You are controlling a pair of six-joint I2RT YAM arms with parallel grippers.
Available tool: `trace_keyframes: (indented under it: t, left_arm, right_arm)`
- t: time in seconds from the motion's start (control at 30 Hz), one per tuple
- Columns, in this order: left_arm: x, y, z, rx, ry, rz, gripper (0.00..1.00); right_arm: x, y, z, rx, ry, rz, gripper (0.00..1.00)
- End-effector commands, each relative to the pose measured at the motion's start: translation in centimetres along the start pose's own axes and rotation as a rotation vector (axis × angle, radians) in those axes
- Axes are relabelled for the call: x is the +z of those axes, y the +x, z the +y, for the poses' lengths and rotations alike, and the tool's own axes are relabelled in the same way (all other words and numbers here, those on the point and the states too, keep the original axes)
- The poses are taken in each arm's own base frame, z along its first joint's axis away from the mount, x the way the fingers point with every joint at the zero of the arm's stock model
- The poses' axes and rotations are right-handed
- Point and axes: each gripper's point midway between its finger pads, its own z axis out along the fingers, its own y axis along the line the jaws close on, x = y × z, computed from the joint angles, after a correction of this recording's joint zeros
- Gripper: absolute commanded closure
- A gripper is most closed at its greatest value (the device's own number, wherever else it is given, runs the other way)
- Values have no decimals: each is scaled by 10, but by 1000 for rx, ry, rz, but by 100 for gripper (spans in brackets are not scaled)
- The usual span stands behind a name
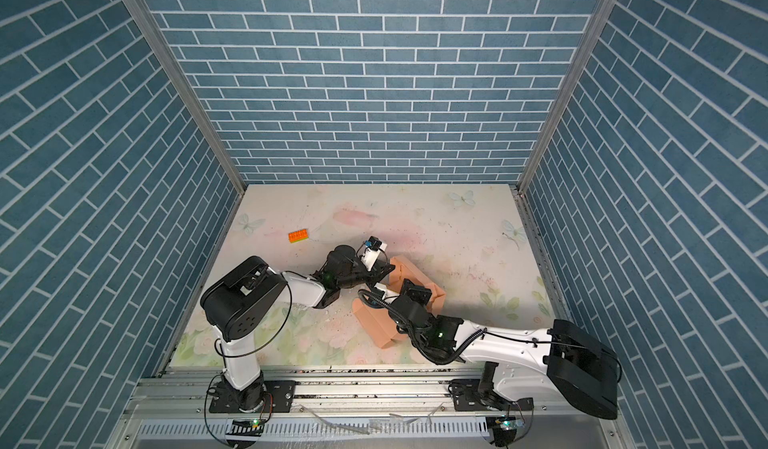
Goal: Fold the paper box
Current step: 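Release the wall with the right gripper and lift it away from the box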
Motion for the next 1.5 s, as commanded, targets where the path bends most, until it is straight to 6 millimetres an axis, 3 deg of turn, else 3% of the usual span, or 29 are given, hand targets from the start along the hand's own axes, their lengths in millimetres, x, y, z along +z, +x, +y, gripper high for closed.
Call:
trace_keyframes:
  t: [0.0, 0.1, 0.27, 0.47, 0.73, 0.97, 1.23, 1.47]
  left_arm:
    - [3, -8, -2, 8, 2, -18, 100]
    - [0, -6, 0, 9, -26, 0, 100]
    - [-10, -2, 11, 11, -115, 25, 100]
    - [-23, 0, 21, 3, -206, 45, 100]
    - [-42, 9, 40, -59, -395, 142, 100]
    - [-63, 17, 38, -79, -533, 286, 100]
    - [-88, 9, 43, -118, -644, 282, 100]
    - [-94, -1, 47, -164, -689, 191, 100]
  right_arm:
    - [-1, -11, -12, 79, 23, -30, 89]
    - [-8, -19, -29, 133, 58, -62, 88]
    - [-30, -25, -83, 346, 126, -150, 86]
    - [-41, -10, -122, 609, 120, -164, 80]
    - [-17, 31, -121, 912, 22, 28, 74]
    - [3, 43, -109, 1085, -66, 167, 70]
    - [18, 53, -83, 1317, -207, 141, 67]
    - [31, 62, -77, 1480, -281, 69, 57]
